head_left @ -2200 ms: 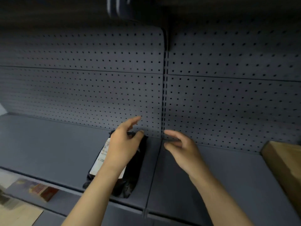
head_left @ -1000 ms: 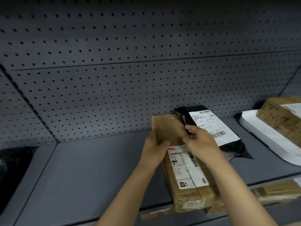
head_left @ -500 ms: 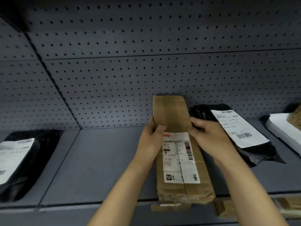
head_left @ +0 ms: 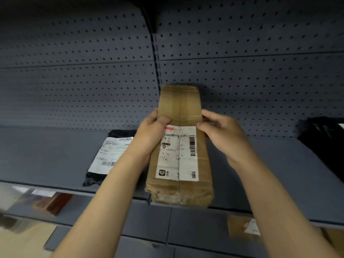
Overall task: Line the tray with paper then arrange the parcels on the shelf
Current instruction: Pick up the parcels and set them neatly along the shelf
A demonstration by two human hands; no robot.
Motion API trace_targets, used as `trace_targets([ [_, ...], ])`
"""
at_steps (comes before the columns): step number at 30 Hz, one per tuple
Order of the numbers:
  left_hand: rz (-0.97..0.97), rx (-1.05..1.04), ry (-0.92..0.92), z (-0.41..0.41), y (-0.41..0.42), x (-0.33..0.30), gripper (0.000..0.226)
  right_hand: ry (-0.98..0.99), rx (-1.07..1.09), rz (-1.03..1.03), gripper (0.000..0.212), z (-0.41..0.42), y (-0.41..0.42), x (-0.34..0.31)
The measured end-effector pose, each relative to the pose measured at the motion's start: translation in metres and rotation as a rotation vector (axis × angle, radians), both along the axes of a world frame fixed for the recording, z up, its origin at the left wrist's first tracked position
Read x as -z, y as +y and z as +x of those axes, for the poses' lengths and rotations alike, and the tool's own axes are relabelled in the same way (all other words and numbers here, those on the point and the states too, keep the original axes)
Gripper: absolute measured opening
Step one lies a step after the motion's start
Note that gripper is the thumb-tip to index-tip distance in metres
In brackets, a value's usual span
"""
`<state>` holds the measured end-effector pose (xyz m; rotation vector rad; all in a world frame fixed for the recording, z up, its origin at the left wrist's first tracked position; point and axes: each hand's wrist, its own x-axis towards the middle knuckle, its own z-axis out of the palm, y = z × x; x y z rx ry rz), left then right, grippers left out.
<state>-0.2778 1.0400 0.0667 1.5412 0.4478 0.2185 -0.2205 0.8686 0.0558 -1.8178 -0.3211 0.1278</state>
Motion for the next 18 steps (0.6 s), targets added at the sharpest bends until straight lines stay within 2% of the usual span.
trace_targets([
  [6,0.041,-0.08,0.102,-0.047,0.114,-0.011,0.028,0.065,-0.125,0.021,0.055,-0.032,0.12,0.013],
  [12,0.045,-0.13,0.218,-0.066,0.165,0.015,0.011,0.101,-0.209,-0.051,0.051,-0.041,0.18,0.035],
  [18,0.021,-0.169,0.242,-0.063,0.176,0.049,0.036,0.181,-0.181,-0.11,0.055,-0.044,0.185,0.061],
])
